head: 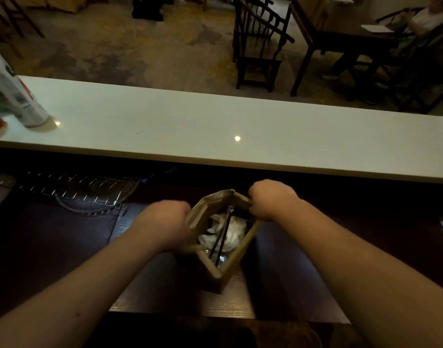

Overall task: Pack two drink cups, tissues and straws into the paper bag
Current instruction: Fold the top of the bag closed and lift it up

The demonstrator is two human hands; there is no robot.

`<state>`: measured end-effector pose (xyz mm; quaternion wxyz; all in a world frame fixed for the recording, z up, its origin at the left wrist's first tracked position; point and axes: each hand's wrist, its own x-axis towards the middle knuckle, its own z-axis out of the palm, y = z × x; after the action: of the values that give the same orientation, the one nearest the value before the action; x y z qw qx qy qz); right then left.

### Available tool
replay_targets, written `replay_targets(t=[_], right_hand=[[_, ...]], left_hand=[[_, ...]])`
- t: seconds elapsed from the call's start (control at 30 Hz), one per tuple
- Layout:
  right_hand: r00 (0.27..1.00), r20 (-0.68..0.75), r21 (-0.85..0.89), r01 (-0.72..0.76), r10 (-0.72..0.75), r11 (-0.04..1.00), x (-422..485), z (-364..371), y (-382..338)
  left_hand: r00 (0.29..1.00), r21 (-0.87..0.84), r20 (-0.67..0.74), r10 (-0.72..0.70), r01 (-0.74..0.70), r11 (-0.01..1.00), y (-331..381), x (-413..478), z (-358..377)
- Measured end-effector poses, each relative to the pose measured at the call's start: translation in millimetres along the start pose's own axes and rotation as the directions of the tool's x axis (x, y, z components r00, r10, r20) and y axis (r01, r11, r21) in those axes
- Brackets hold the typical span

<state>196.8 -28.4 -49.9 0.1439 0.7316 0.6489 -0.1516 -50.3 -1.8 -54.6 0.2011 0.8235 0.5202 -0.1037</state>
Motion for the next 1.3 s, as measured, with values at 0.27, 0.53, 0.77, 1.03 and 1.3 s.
replay_targets(t=[0.27,0.53,0.77,1.03,1.3], right_hand=[[0.935,0.336,0.409,-0.250,0.110,0.877,-52,17,28],[0.985,-0.118,0.474,0.167,-0.126,0.864,-73,37,35],[0.951,-0.250,0.362,0.268,-0.184,0.893,-46,54,33],[0.911,-0.323,0.295,0.353,-0.255,0.888,-43,68,32],[0.888,-0.352,0.202,0.379,-0.294,0.903,-37,67,26]], left_hand=[[0.935,0.243,-0.296,0.195,-0.124,0.962,-4,33,-21],[0.970,0.110,0.089,0.226,-0.235,0.966,-26,-9,-1],[0.938,-0.067,-0.235,0.254,-0.276,0.959,-36,2,25],[0.941,-0.126,-0.217,0.260,-0.291,0.948,-40,9,38],[0.890,0.137,-0.255,0.378,-0.353,0.925,-37,19,39]])
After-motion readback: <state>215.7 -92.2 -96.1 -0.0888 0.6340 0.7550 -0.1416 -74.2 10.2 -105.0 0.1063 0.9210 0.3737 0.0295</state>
